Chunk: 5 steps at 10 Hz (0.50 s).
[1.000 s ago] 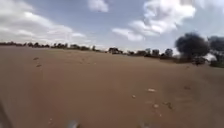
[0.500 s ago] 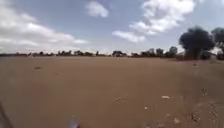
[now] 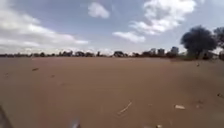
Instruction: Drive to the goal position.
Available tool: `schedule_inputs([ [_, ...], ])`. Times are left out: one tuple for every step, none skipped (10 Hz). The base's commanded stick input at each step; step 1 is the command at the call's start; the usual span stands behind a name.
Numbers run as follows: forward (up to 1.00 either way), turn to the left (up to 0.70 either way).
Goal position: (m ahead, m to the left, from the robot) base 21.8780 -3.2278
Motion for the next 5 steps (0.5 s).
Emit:
schedule_inputs([
  [0.70, 0.00],
  [0.70, 0.00],
  [0.70, 0.00],
  [0.70, 0.00],
  [0.70, 0.00],
])
